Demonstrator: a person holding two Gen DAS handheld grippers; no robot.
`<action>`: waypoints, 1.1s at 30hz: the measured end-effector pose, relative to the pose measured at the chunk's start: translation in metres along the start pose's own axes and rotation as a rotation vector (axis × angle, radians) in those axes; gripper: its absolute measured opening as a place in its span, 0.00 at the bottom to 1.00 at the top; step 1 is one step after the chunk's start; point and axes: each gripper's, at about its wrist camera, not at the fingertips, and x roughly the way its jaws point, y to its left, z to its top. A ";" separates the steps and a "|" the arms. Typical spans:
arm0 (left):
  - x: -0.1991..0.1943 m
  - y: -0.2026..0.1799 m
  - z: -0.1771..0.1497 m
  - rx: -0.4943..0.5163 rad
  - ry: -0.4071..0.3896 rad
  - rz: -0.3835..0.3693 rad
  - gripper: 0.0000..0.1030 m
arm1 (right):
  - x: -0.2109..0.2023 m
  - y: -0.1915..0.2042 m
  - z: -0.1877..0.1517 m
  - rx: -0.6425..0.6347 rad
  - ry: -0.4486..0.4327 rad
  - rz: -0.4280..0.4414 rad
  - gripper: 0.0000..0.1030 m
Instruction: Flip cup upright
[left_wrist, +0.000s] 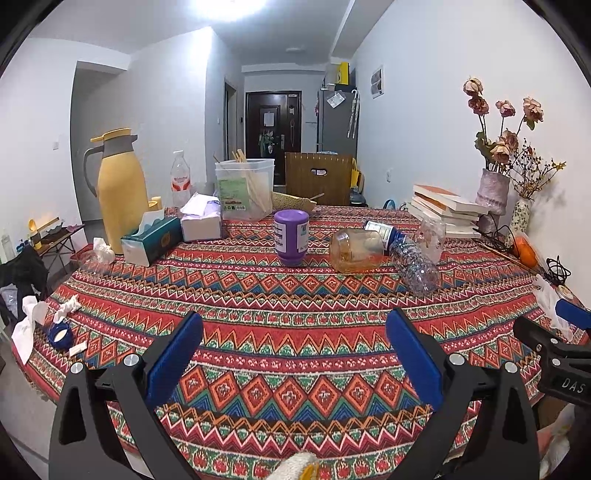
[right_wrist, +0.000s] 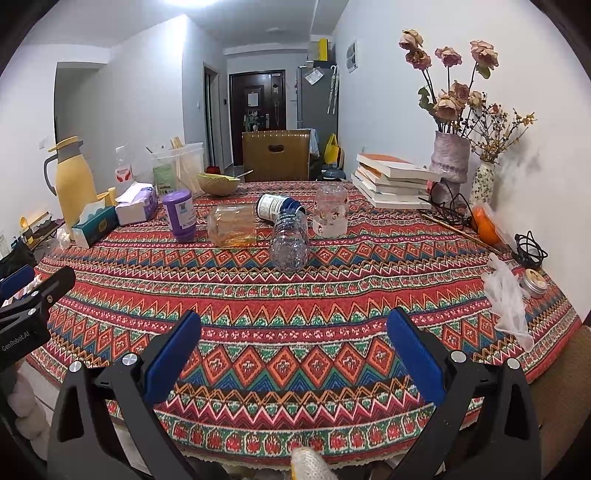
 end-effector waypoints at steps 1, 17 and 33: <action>0.003 0.000 0.002 0.000 0.001 -0.001 0.93 | 0.002 0.000 0.001 0.000 0.001 0.000 0.94; 0.050 0.001 0.027 0.002 0.036 -0.005 0.93 | 0.049 -0.002 0.029 -0.011 0.032 -0.006 0.94; 0.109 0.006 0.066 0.025 0.065 0.008 0.93 | 0.102 -0.002 0.059 -0.016 0.055 -0.008 0.94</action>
